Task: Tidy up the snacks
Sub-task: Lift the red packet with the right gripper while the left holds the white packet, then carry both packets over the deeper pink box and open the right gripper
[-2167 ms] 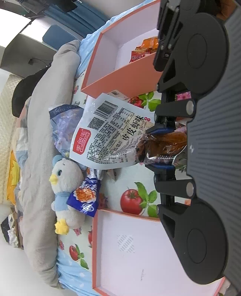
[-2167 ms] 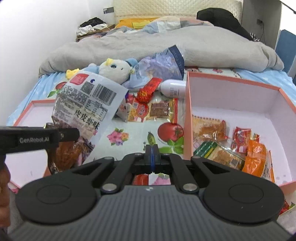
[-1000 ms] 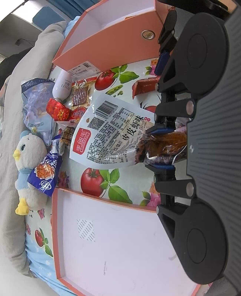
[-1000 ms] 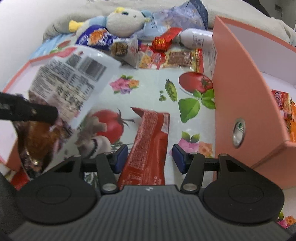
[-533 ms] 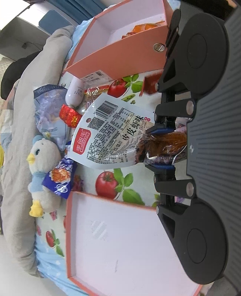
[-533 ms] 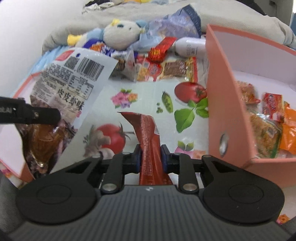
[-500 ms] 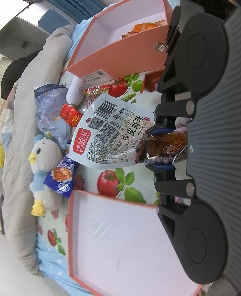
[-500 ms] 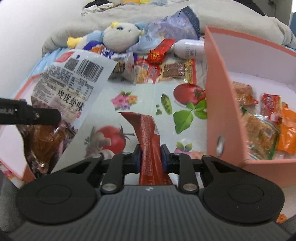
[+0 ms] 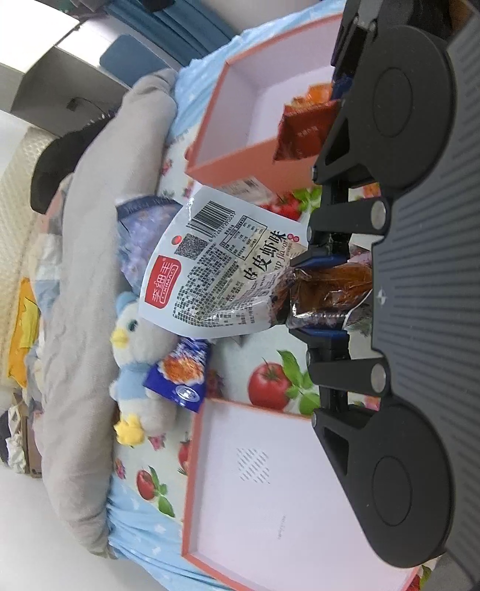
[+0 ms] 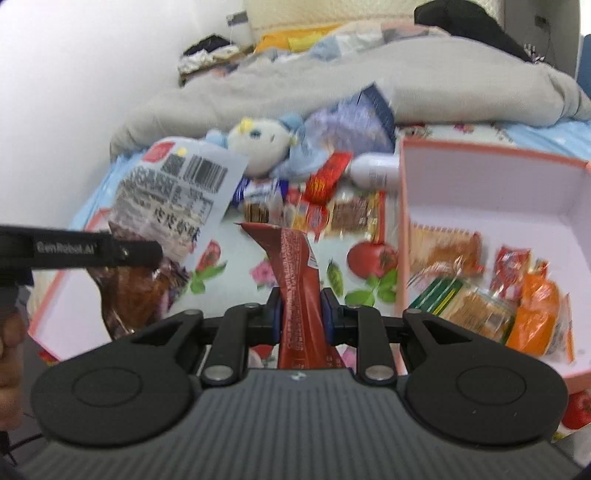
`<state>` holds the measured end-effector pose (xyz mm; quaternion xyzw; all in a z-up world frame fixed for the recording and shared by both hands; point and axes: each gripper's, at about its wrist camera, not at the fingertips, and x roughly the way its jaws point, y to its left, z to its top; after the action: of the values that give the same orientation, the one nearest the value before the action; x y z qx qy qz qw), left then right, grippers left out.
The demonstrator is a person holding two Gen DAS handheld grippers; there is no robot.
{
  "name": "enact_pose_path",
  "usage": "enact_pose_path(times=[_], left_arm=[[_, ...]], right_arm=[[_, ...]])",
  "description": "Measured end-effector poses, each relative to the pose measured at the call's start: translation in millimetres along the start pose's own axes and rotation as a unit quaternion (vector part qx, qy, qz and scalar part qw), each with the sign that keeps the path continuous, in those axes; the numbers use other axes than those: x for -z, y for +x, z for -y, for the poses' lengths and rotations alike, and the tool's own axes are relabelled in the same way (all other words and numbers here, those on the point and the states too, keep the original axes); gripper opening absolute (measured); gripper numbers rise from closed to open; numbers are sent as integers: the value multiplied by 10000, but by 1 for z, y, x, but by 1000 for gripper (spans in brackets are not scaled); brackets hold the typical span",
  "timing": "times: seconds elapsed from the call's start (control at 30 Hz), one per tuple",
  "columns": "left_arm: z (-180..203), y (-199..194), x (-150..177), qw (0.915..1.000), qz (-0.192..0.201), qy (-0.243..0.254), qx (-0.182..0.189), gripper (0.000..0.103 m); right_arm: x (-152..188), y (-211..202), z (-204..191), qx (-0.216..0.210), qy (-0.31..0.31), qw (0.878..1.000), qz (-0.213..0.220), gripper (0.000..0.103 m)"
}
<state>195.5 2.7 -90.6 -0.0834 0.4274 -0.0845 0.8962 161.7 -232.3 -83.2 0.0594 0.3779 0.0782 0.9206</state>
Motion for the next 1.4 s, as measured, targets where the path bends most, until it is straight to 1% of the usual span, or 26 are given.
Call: enact_pose_path(times=[0.13,0.27,0.43,0.6,0.8,1.03,1.3,1.4], left_arm=[[9,-3,-10,9999,58,70,78,35],[18,-6,-20,9997,133,66,184,35],[33,-12,-33,9990,261,181,299,35],[55,-16,-44,9979,368,300,439,35],[85,-11,-51,9963,369,449,628,35],[119,5,-53,9943,225,568,871,35],[154,39,-44,9922,-102,705,1021,35],[162,49,-42,9918,-222,670,1062,35]], right_arm=[[-15,-13,7,55,-23,9997,241,25],[-25,-14,21,243,11,9991,345,25],[-38,-24,35,321,61,9980,536,25],[-48,-35,48,421,92,9964,731,25],[-55,-41,68,486,195,9951,841,25],[-53,-42,99,727,332,9937,782,25],[-38,-27,143,1022,638,9917,451,25],[-32,-23,157,1105,717,9907,339,25]])
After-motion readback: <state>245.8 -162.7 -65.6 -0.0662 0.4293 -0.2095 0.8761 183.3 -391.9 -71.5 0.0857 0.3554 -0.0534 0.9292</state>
